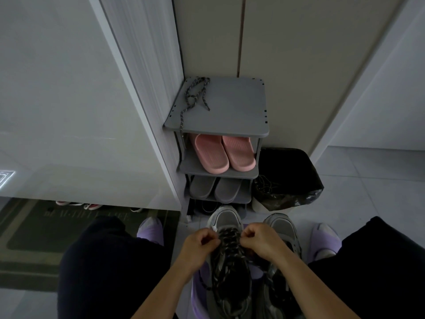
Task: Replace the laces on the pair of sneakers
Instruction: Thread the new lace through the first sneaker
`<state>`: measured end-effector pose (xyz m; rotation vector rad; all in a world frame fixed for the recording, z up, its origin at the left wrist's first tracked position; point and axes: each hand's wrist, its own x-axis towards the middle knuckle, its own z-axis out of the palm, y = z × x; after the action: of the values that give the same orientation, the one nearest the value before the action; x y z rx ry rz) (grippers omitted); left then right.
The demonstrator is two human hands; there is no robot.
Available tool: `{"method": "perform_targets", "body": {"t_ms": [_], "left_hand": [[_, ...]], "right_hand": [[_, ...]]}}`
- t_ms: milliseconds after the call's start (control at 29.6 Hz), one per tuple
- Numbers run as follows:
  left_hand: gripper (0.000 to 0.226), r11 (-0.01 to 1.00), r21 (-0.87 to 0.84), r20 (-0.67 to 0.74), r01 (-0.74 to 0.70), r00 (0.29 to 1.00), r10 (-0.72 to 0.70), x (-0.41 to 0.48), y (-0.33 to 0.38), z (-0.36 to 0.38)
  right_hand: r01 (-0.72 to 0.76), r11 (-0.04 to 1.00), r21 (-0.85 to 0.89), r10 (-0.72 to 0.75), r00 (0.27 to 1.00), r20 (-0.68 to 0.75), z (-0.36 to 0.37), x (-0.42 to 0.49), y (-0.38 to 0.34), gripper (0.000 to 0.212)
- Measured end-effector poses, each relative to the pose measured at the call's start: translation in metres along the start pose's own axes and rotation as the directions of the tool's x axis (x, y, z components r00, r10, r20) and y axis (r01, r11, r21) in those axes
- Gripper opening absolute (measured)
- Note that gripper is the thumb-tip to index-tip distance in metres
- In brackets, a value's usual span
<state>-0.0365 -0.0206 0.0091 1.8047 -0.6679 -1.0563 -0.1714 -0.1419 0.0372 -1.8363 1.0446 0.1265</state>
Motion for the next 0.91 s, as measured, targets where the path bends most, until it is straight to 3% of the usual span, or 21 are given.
{"method": "perform_targets", "body": {"t_ms": [237,541,710,912], "left_hand": [[0.019,0.999,0.007,-0.004,-0.033,0.999,0.033,-0.007,0.004,-0.002],[0.030,0.953,0.288,0.051,-0.092,0.995,0.081,-0.005,0.013,0.001],[0.027,0.998,-0.003,-0.054,0.056,0.997,-0.056,-0.013,0.003,0.000],[0.012,0.996,-0.061,0.036,0.065,0.997,-0.063,-0.013,0.003,0.001]], "right_hand": [[0.023,0.999,0.039,-0.024,0.999,0.038,-0.009,-0.009,0.000,0.011],[0.068,0.989,-0.134,-0.060,0.996,0.064,-0.005,-0.010,-0.010,0.015],[0.013,0.999,-0.048,-0.012,1.000,0.023,-0.005,-0.010,-0.001,0.007],[-0.007,1.000,0.015,0.006,0.995,0.101,-0.009,-0.009,0.001,0.006]]}}
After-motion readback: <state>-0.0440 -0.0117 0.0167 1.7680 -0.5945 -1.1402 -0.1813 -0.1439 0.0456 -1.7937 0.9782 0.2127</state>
